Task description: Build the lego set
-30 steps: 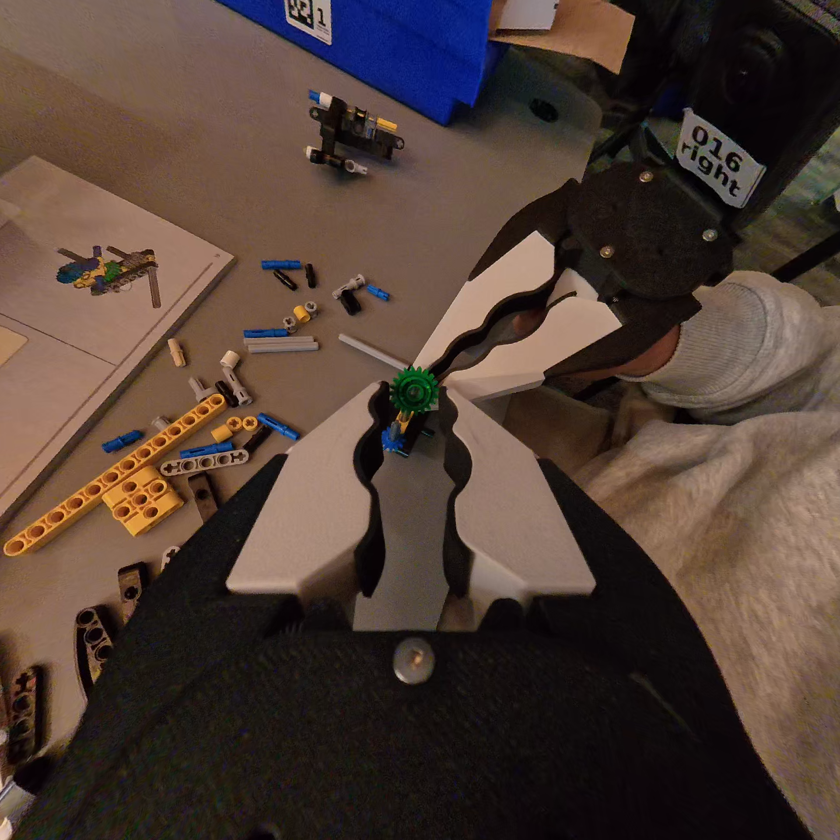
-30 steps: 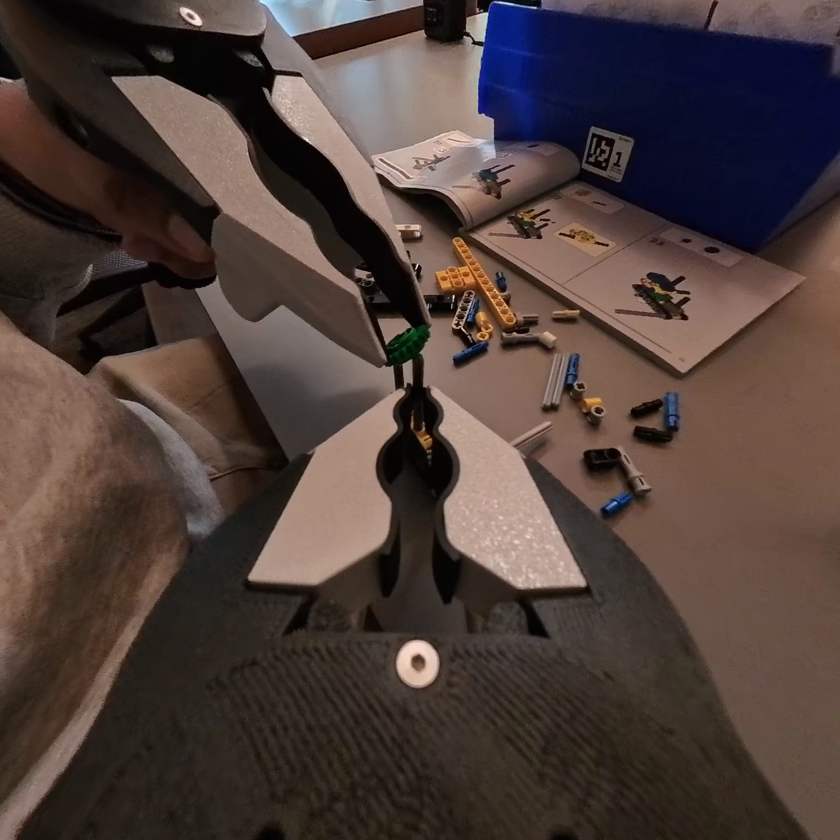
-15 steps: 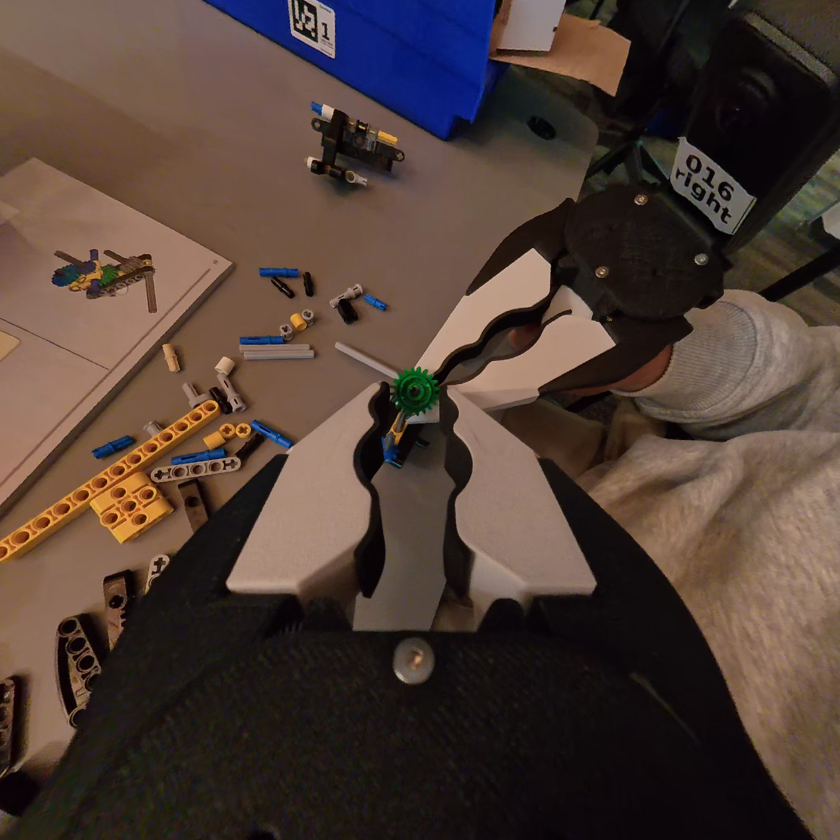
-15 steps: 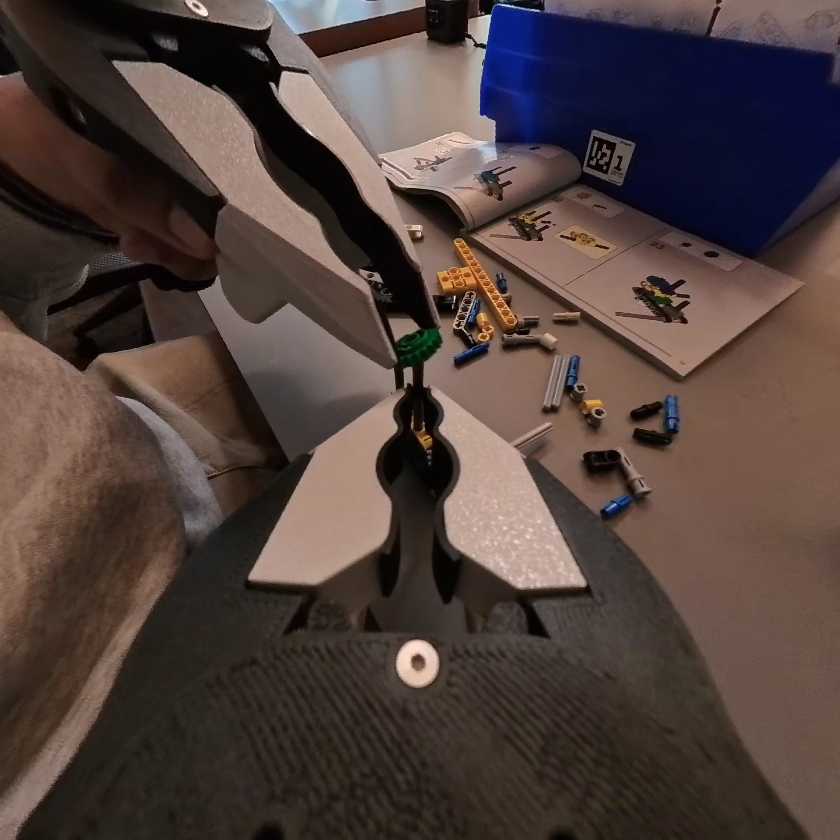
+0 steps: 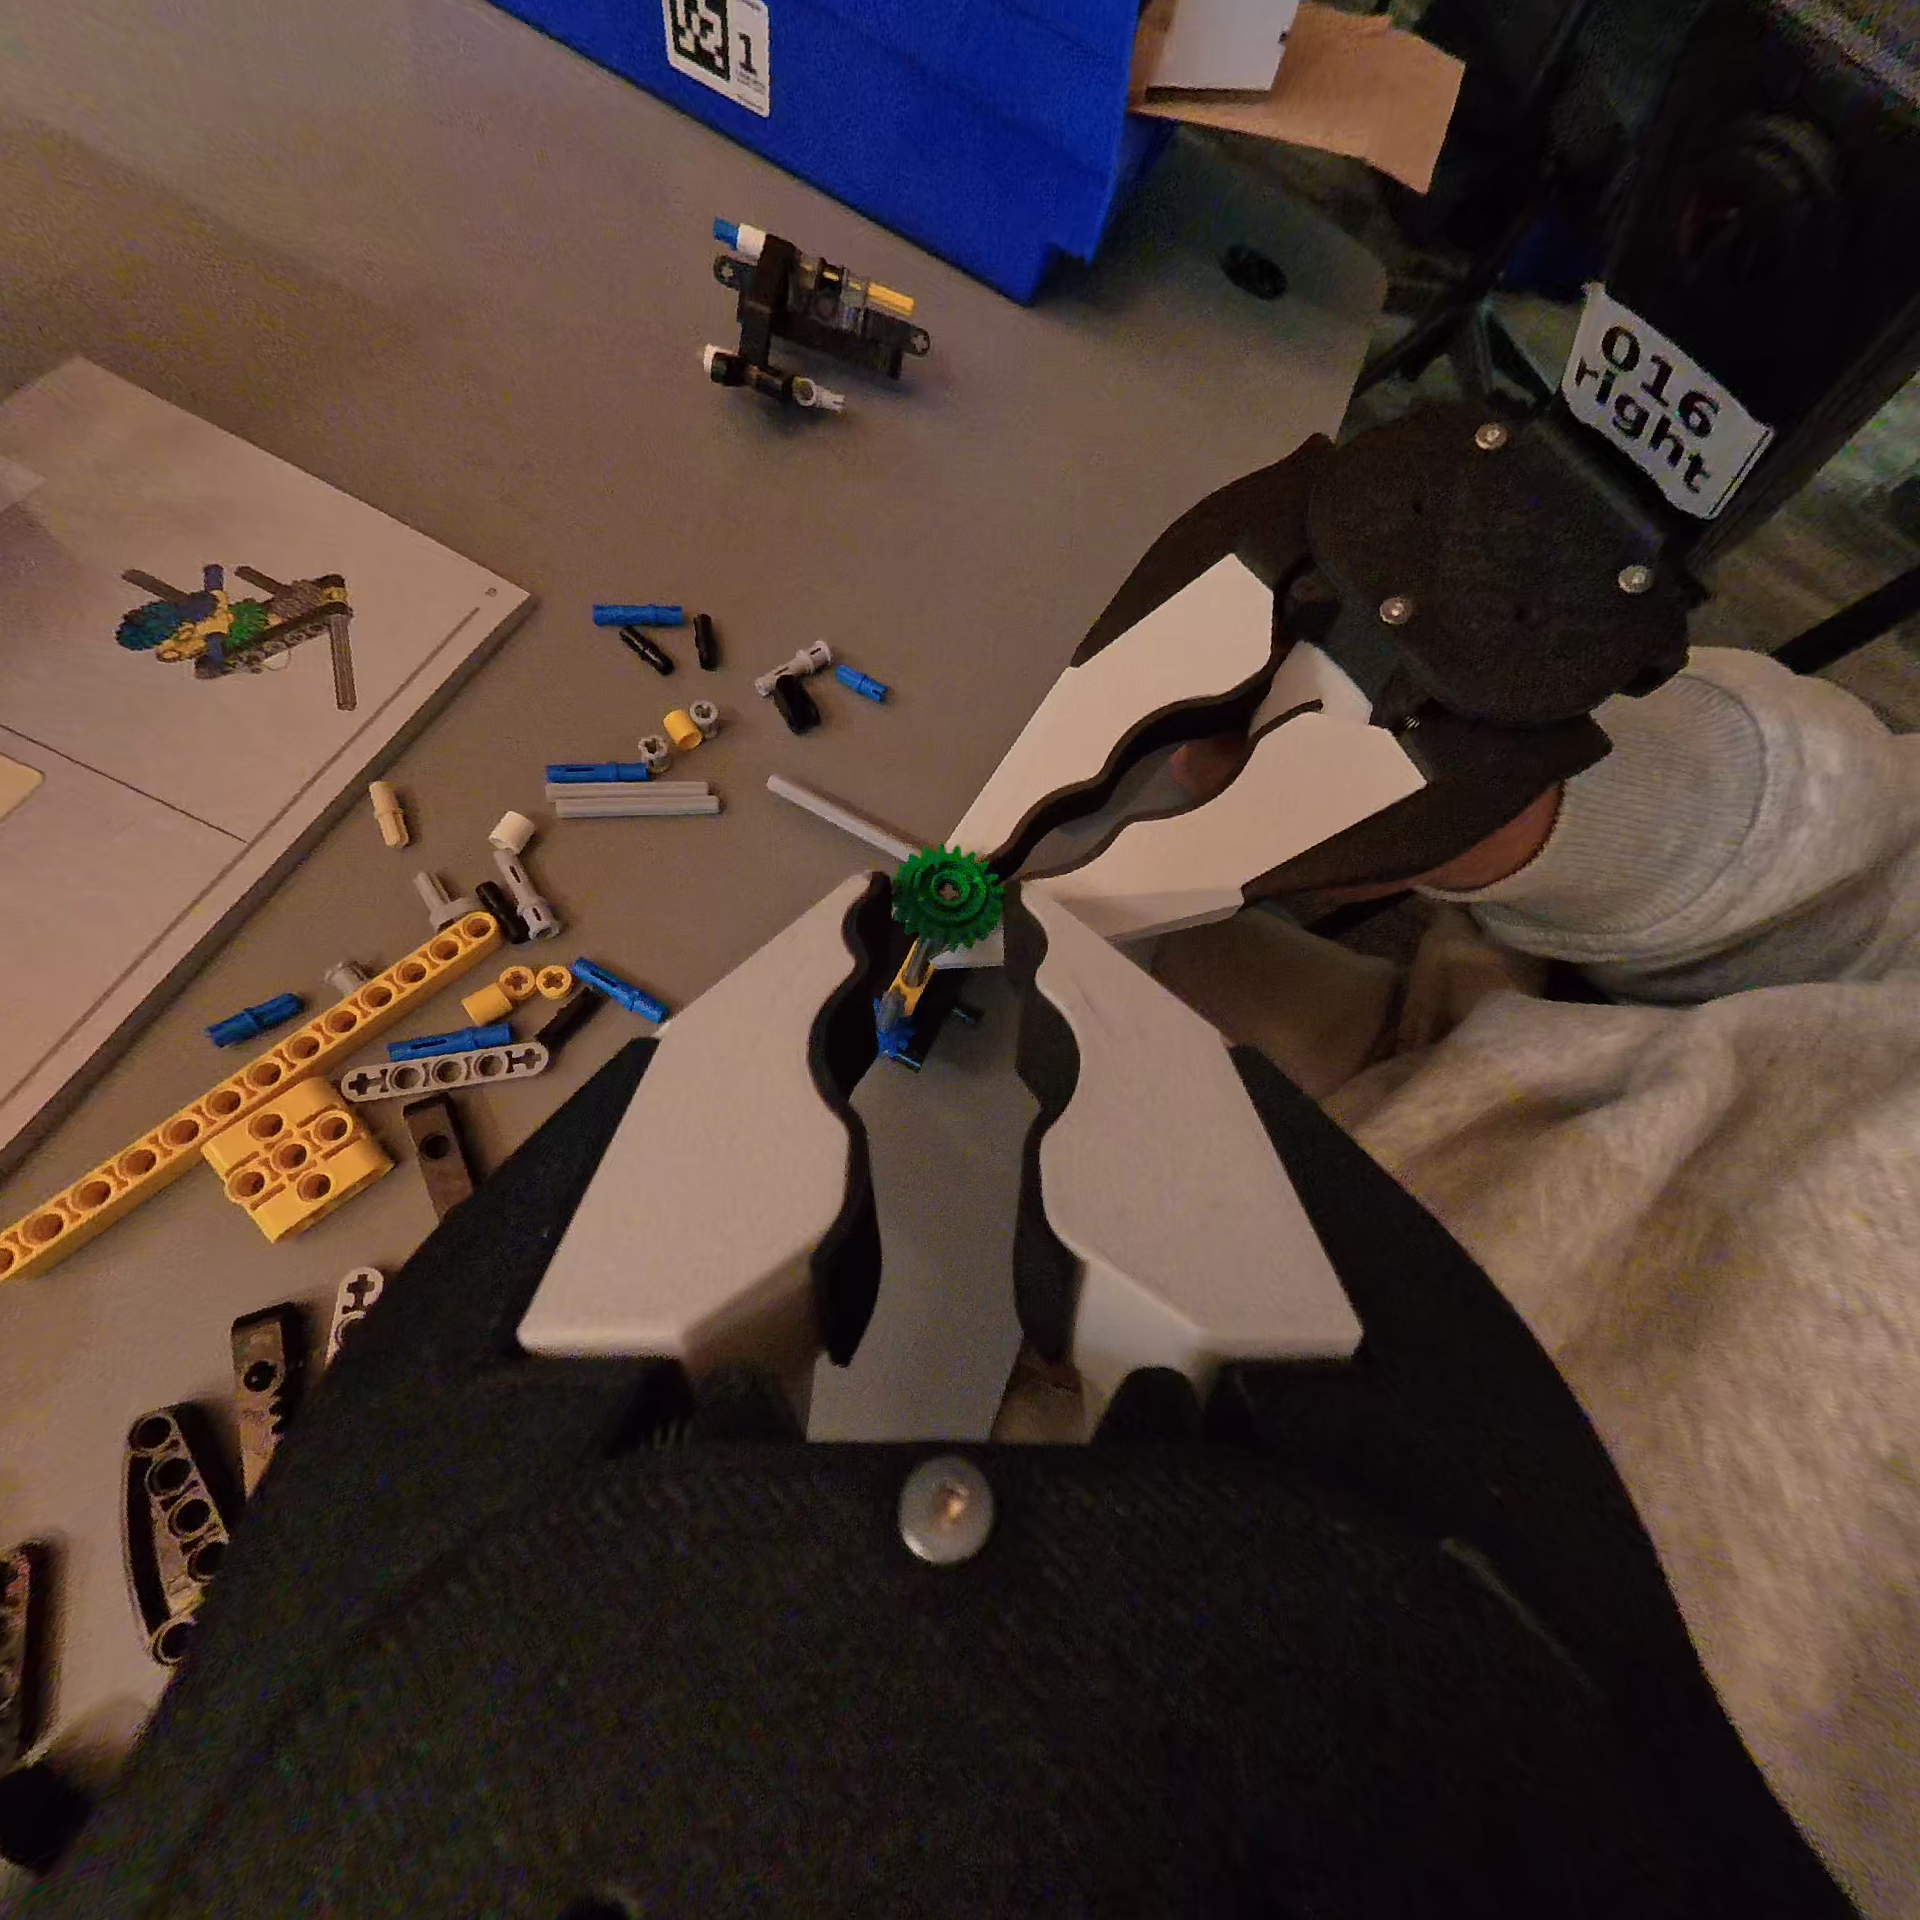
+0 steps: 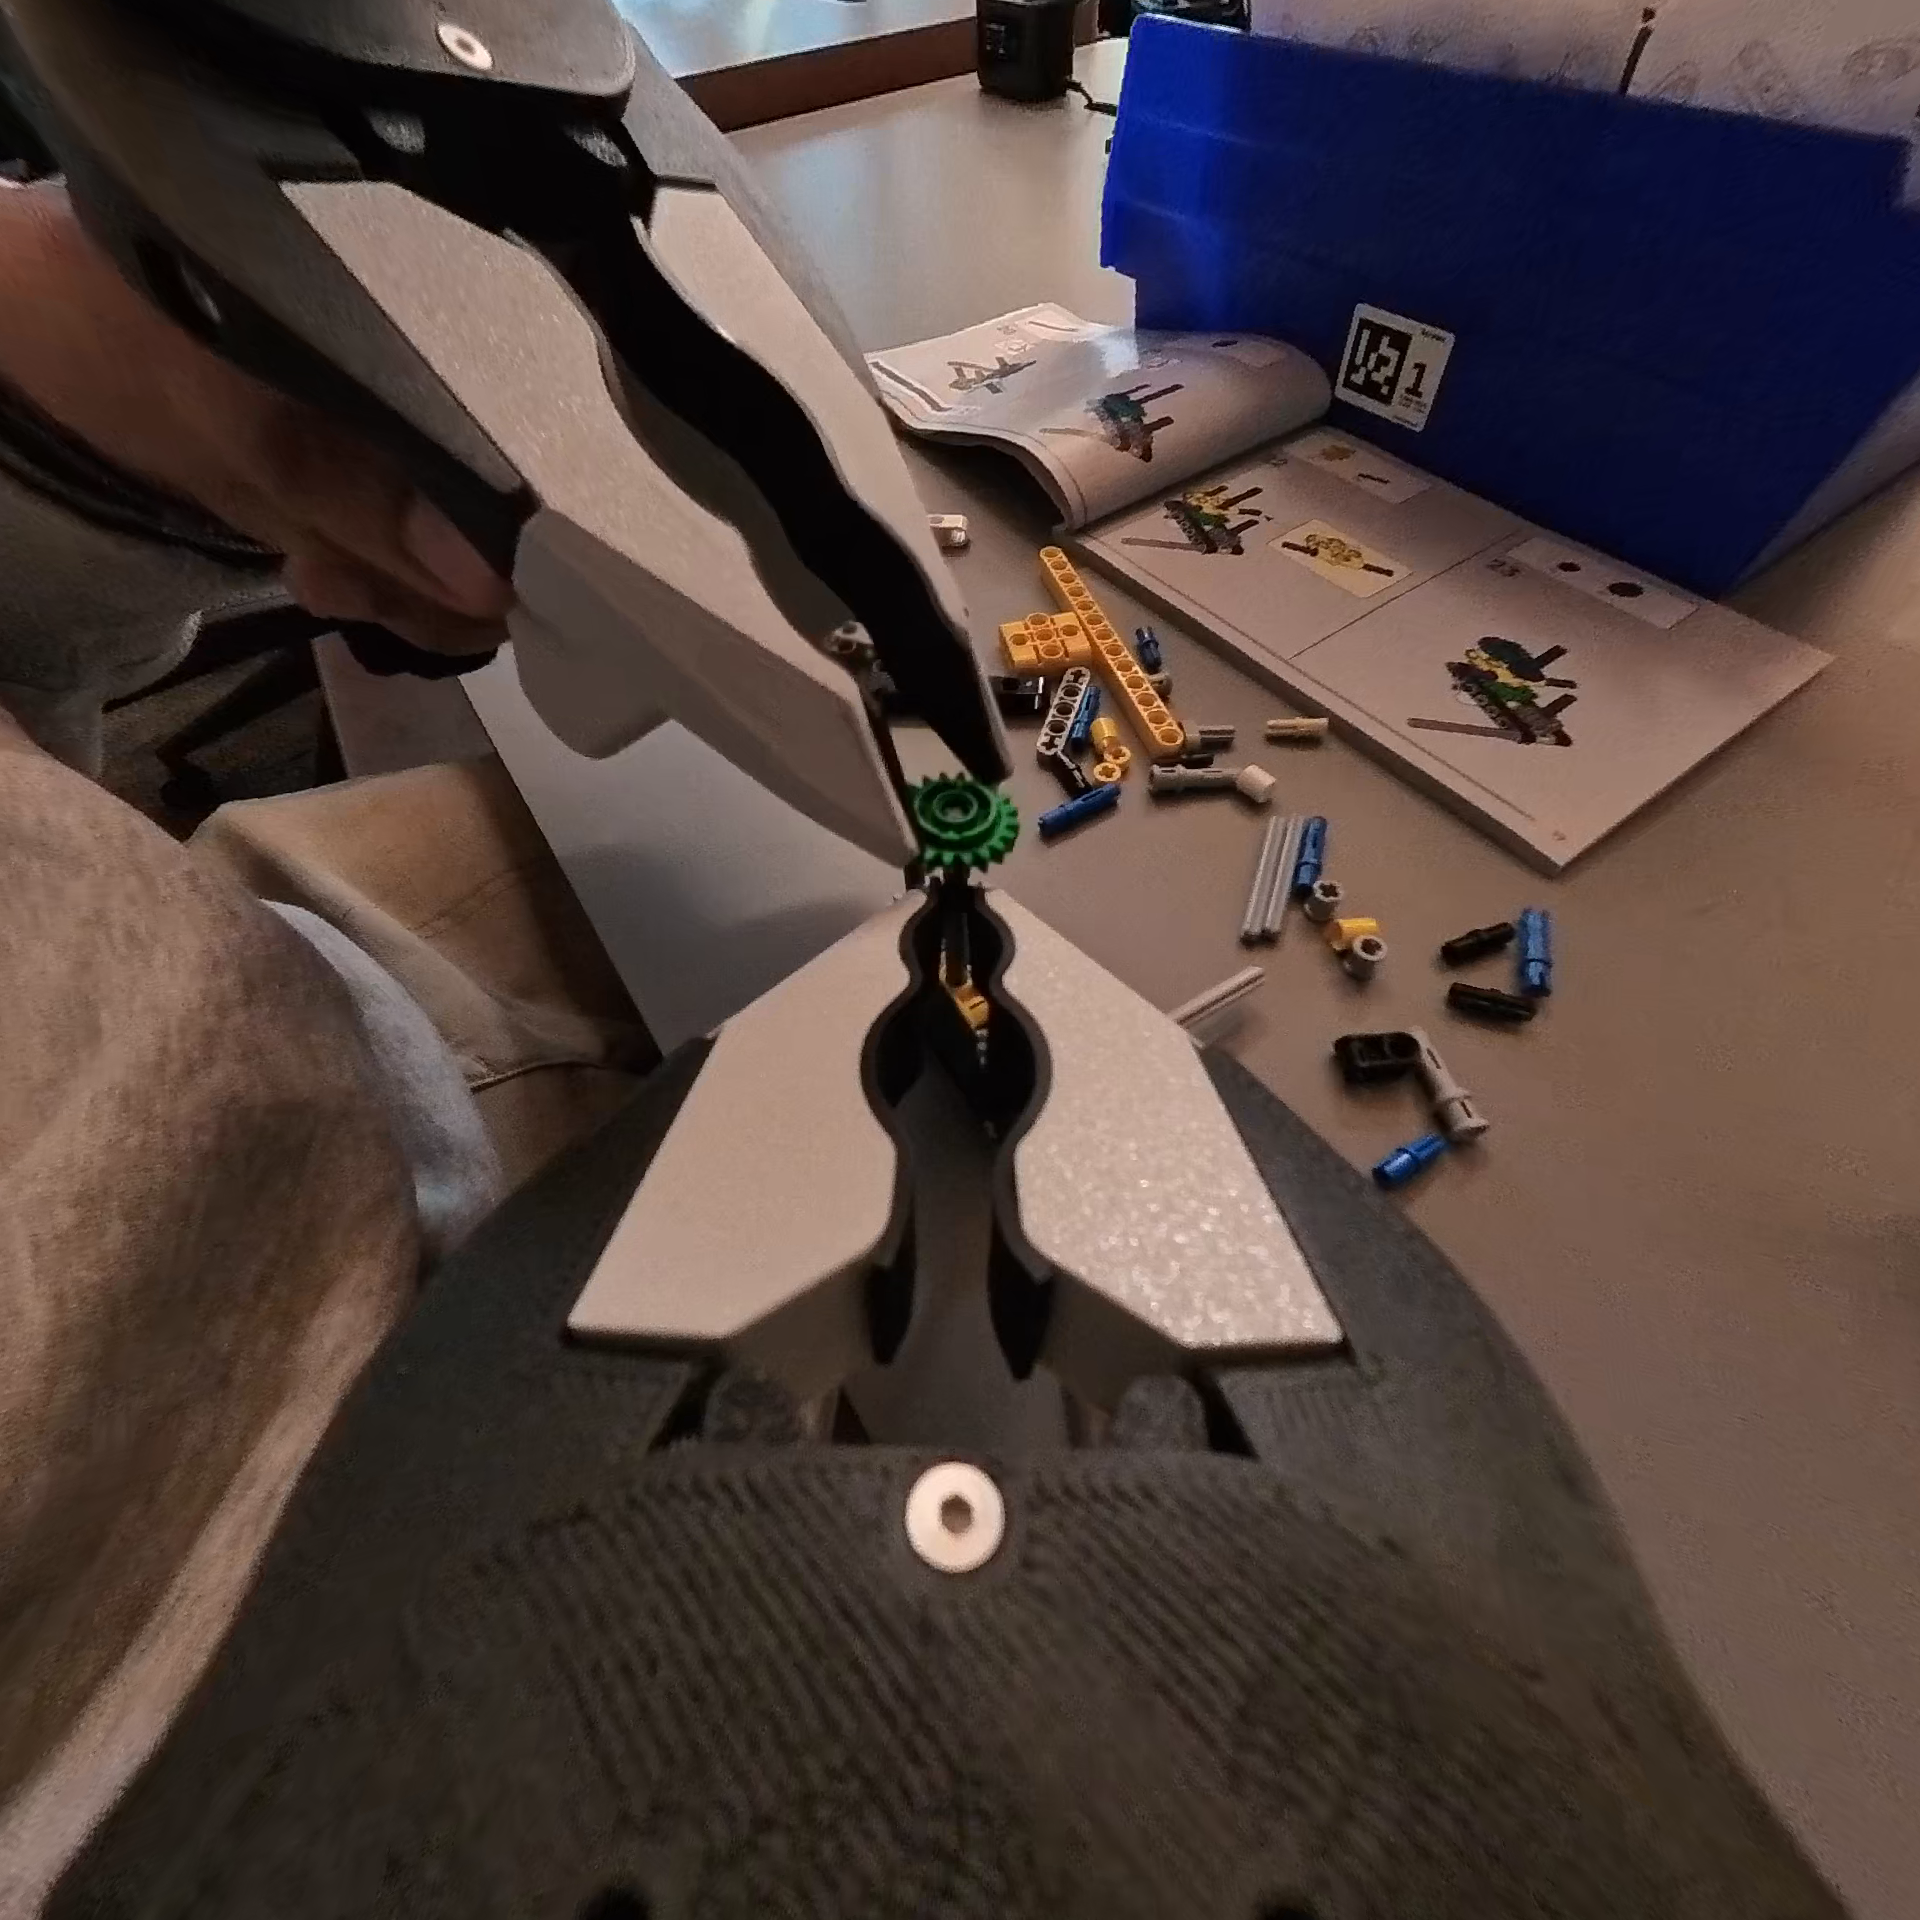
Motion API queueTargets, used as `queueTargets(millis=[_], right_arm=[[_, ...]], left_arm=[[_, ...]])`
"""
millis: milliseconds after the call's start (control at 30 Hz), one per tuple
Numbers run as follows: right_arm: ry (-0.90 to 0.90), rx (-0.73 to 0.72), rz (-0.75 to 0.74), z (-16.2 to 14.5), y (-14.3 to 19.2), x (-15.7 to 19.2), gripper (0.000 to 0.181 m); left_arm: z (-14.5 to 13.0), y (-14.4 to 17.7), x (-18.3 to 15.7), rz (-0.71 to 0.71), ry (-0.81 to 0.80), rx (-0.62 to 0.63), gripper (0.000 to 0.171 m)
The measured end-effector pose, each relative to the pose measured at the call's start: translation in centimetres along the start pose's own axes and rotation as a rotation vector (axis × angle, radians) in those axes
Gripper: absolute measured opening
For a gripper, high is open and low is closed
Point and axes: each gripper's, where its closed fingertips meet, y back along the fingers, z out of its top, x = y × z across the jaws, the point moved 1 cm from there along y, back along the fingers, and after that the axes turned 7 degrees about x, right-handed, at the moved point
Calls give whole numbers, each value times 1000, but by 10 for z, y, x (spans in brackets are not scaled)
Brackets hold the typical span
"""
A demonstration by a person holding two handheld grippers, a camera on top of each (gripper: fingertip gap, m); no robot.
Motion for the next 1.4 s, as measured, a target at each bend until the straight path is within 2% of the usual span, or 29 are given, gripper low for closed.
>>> queueTargets(millis=[833, 867, 933, 1000, 1400], right_arm=[[-8, 4, 11, -2, 0, 0, 3], [0, 7, 16, -2, 1, 1, 5], [22, 8, 47, -2, 3, 5, 21], [20, -14, 59, 1, 8, 5, 26], [-50, -75, 59, 6, 21, -9, 26]], left_arm=[[-3, -2, 1, -21, 16, -1, 18], [-3, -2, 1, -23, 17, 0, 18], [-5, -4, 3, -3, 13, 13, 17], [-8, -6, 6, 11, 7, 26, 18], [-18, -15, 8, 24, -15, 70, 18]])
